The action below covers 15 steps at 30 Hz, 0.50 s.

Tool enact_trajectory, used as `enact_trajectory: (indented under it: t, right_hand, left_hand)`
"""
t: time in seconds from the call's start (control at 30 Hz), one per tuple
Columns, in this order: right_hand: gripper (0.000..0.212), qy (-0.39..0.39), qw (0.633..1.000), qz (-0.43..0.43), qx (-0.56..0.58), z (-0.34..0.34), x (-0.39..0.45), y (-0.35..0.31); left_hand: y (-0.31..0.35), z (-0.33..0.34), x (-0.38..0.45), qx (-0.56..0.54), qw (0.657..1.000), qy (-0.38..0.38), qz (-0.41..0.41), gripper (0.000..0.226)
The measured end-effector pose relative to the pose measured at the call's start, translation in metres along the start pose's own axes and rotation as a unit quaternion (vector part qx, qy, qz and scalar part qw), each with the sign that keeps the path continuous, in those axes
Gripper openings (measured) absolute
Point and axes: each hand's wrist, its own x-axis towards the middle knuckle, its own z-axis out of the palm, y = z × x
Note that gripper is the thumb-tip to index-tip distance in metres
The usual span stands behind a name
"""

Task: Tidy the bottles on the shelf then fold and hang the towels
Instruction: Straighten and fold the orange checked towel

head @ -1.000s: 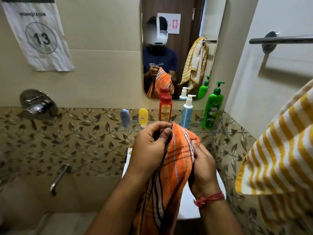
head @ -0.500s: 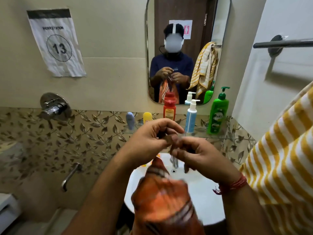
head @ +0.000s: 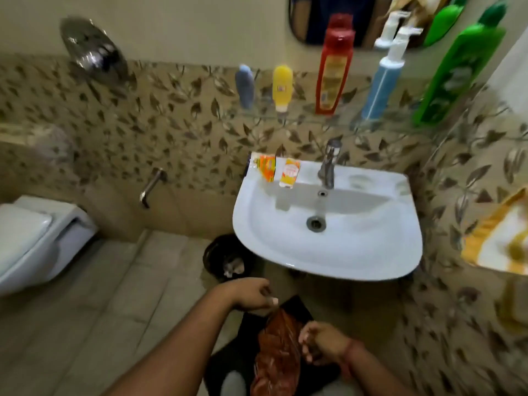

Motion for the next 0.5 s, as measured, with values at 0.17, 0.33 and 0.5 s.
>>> enact_trajectory:
  t: [0.17, 0.33, 0.5]
  right_hand:
    - [0.014, 0.041, 0.999, 0.004, -0.012, 0.013, 0.053, 0.009]
    - [0.023, -0.063, 0.995, 0.039, -0.073, 0.054, 0.143, 0.089]
    - [0.039, -0.068, 0.987, 0.071, -0.131, 0.091, 0.191, 0.107]
  left_hand:
    - [-0.019, 0.047, 0.039, -0.042, 0.999, 0.025, 0.024, 0.069]
    - [-0.069, 0.104, 0.089, -0.064, 0.998, 0.015, -0.025, 0.081]
    - [-0.129, 0.169, 0.152, -0.117, 0.989, 0.005, -0.09, 0.096]
